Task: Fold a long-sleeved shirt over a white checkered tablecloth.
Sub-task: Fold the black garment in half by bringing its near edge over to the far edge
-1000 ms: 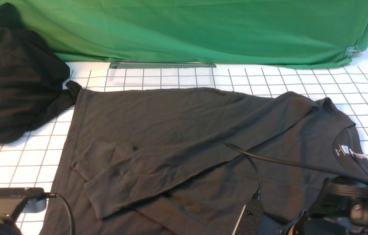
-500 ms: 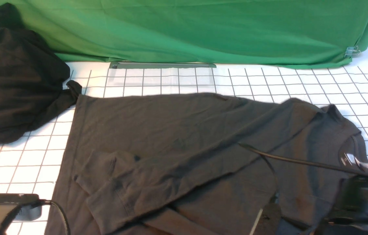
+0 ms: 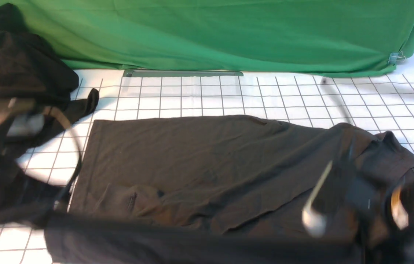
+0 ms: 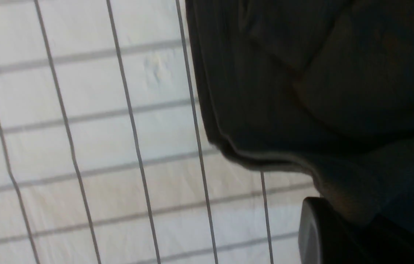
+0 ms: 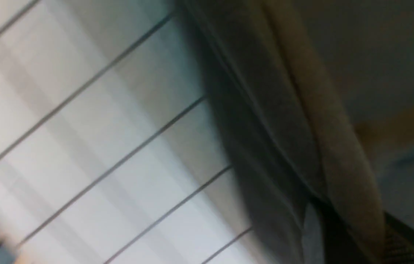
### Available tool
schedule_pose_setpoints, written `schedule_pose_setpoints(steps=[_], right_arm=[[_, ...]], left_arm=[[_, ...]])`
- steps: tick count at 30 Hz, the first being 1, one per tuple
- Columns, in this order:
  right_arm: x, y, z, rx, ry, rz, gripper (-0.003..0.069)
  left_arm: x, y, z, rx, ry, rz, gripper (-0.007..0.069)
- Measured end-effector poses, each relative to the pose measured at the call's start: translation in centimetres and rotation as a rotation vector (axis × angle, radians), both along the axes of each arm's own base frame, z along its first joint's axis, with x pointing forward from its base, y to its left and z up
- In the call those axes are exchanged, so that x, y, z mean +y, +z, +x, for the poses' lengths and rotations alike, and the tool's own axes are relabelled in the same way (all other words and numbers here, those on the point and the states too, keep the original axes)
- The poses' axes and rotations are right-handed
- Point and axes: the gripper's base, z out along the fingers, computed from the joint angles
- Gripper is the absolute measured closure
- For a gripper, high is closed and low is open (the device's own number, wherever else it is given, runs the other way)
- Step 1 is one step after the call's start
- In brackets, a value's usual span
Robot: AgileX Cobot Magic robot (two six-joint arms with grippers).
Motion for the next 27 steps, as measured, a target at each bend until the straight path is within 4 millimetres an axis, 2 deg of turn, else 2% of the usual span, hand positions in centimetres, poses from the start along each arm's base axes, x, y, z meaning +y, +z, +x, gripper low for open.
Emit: schedule_pose_setpoints(steps=[1,2,4,6,7,8,9,10,11,13,16,20,21,23,25,27], right_arm=[[-0.1,0.2,0.2,-0.009,-0.007,0.006,0.0633],[-0.3,1.1,2.3,-0.057,-0.006,0.018,0.0633],[-0.4,1.9,5.5,-0.106,-0.018,0.025,0.0633],[-0.4,1.9,6.7,-0.111,-0.023,0.02,0.0633],[-0.2,2.3,8.7,-0.136,-0.018,0.018,0.0633],[0.1,2.1,9.8,-0.135,-0.011,0.01,0.0633],[0.2,2.3,10.2,-0.145,-0.008,0.013,0.0633],[0.8,1.9,12.4,-0.157,-0.009,0.01,0.0633],[0.9,2.2,12.8,-0.168,-0.008,0.015,0.0633],[1.7,1.4,15.8,-0.186,-0.013,0.017,0.0633],[3.0,0.4,19.6,-0.211,-0.022,0.026,0.0633],[4.2,-1.4,22.5,-0.218,-0.014,0.025,0.0633],[4.8,-2.8,23.7,-0.22,-0.011,0.025,0.0633],[5.3,-4.0,25.0,-0.229,-0.013,0.029,0.0629],[5.8,-5.5,26.1,-0.229,-0.03,0.037,0.0599],[6.0,-6.2,26.6,-0.23,-0.038,0.043,0.0569]], left_arm=[[0.0,0.0,0.3,-0.002,0.001,0.002,0.0609],[-0.3,0.4,2.8,-0.011,0.011,0.009,0.0609],[-0.2,0.7,6.4,-0.017,0.046,0.0,0.0609],[0.0,0.6,7.7,-0.017,0.063,-0.006,0.0609],[0.3,0.7,9.8,-0.026,0.078,-0.02,0.0609],[0.5,0.5,11.2,-0.025,0.084,-0.022,0.0609],[0.5,0.1,11.7,-0.015,0.083,-0.02,0.0609],[1.0,-0.2,13.9,-0.022,0.098,-0.02,0.0609],[1.1,-0.6,14.4,-0.013,0.1,-0.018,0.0609],[1.8,-1.3,16.9,-0.017,0.124,-0.021,0.0609],[3.0,-3.4,20.7,-0.003,0.162,-0.025,0.0609],[4.0,-5.3,23.2,0.007,0.187,-0.029,0.0609],[4.3,-6.3,24.2,0.014,0.195,-0.027,0.0609],[4.5,-7.7,25.3,0.024,0.199,-0.025,0.0609],[4.5,-8.9,26.3,0.019,0.196,-0.024,0.0608],[4.5,-9.4,26.8,0.011,0.196,-0.025,0.0607]])
